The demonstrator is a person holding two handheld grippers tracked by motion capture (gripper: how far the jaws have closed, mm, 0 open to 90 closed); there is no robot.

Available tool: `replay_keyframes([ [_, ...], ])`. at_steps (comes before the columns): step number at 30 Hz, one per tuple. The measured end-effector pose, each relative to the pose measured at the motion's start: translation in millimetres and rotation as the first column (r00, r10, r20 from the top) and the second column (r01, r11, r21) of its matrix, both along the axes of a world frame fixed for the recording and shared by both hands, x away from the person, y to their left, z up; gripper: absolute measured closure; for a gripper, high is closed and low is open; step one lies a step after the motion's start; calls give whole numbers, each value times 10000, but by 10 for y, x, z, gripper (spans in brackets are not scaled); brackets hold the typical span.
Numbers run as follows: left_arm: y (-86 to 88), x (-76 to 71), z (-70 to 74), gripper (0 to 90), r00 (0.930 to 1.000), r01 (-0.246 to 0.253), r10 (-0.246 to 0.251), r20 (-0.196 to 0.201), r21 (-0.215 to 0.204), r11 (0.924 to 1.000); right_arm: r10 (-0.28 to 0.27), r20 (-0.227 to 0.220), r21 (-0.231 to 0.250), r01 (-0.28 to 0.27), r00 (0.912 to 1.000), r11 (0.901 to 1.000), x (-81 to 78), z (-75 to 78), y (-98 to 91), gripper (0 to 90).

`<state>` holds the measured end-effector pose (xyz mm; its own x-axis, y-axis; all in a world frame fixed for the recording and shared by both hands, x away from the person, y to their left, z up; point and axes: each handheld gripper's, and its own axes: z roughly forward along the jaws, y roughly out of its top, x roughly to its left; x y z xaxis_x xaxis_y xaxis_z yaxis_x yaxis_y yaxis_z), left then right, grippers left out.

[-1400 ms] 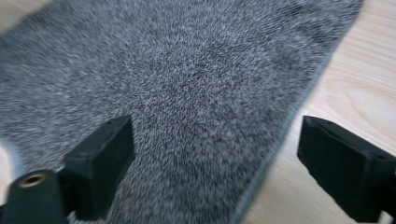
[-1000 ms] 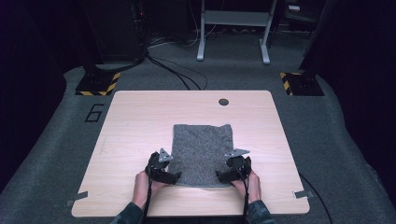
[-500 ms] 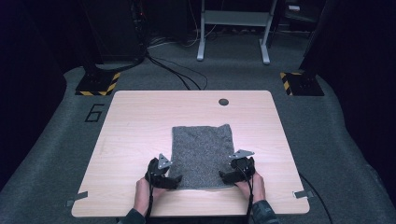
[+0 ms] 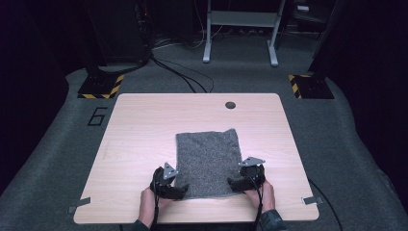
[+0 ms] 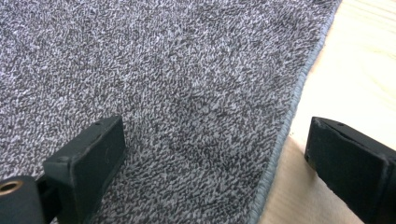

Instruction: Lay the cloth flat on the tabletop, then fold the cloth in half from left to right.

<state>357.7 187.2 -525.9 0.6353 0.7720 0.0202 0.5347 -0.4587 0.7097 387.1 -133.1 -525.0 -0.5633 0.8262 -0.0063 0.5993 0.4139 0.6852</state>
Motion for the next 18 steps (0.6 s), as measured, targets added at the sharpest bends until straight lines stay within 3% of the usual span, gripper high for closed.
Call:
replay_keyframes([
  [7, 18, -37, 40, 124, 9997, 227, -229, -50, -454, 9987, -111, -178, -68, 110, 9998, 9999, -35, 16, 1, 44],
  [8, 60, -7, 109, 121, 9999, 114, -111, 47, -747, 9971, -148, -103, 66, 148, 9998, 9999, -50, 33, -2, 43],
  [9, 60, -7, 109, 118, 9999, 114, -111, 47, -747, 9971, -99, -18, 215, 100, 9999, 9997, -56, 49, -11, 46],
  [12, 176, 122, 225, 117, 9999, -111, 125, 113, -1176, 9930, 43, 220, 359, -51, 9997, 9993, -94, 154, 10, 56],
  [17, 248, 308, 315, 119, 9994, -326, 339, 94, -1134, 9930, 337, 321, 550, -355, 9989, 9979, -144, 300, 167, 64],
  [18, 302, 423, 367, 120, 9991, -390, 407, 102, -1344, 9902, 457, 549, 755, -498, 9974, 9959, -168, 362, 243, 73],
])
